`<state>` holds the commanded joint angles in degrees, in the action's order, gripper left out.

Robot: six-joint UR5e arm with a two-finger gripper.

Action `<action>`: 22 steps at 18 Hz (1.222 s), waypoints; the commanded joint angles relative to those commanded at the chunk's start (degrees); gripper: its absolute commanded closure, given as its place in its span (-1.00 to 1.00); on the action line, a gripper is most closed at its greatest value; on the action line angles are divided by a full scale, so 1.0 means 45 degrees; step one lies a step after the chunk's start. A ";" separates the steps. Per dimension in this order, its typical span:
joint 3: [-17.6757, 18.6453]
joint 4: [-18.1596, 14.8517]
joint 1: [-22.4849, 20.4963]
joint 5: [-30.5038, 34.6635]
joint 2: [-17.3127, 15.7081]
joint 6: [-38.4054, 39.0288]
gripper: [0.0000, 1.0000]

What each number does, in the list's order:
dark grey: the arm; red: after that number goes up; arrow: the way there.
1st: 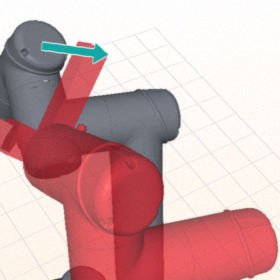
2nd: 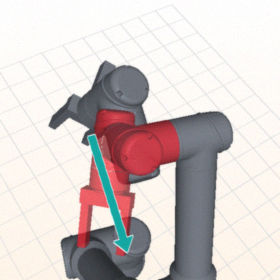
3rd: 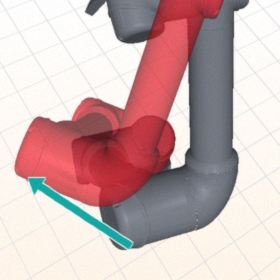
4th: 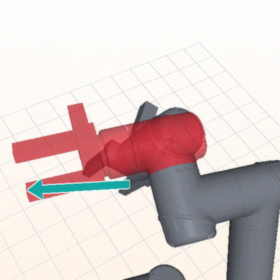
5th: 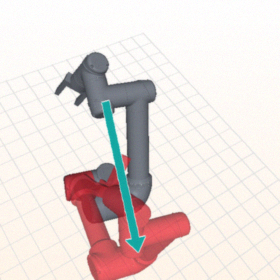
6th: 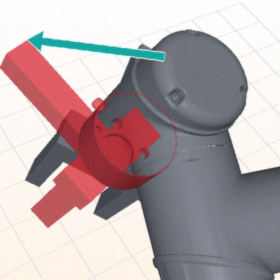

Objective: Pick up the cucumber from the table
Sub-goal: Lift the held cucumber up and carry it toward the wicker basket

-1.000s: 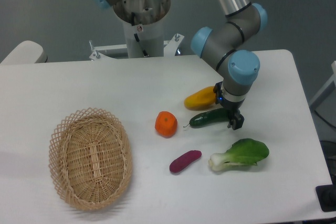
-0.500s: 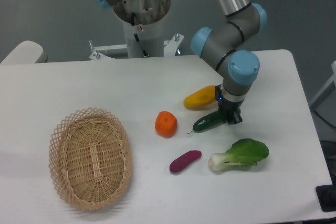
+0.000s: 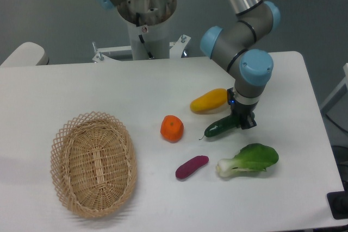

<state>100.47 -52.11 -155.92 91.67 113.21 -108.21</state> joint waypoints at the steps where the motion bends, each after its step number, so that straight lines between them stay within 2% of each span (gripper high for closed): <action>1: -0.0292 -0.0370 0.0039 -0.0019 -0.0098 0.0332 0.71; 4: -0.1404 -0.1873 0.0603 -0.0097 -0.0391 0.1133 0.71; 7: -0.2265 -0.2599 0.1403 -0.0681 -0.0489 0.2634 0.70; 11: -0.2599 -0.2795 0.2400 -0.1424 -0.0860 0.4491 0.70; 17: -0.2502 -0.2815 0.3222 -0.2090 -0.1056 0.5996 0.70; 22: -0.2346 -0.2854 0.3125 -0.2051 -0.1310 0.6175 0.70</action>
<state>89.91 -64.95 -141.86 82.44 107.31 -80.42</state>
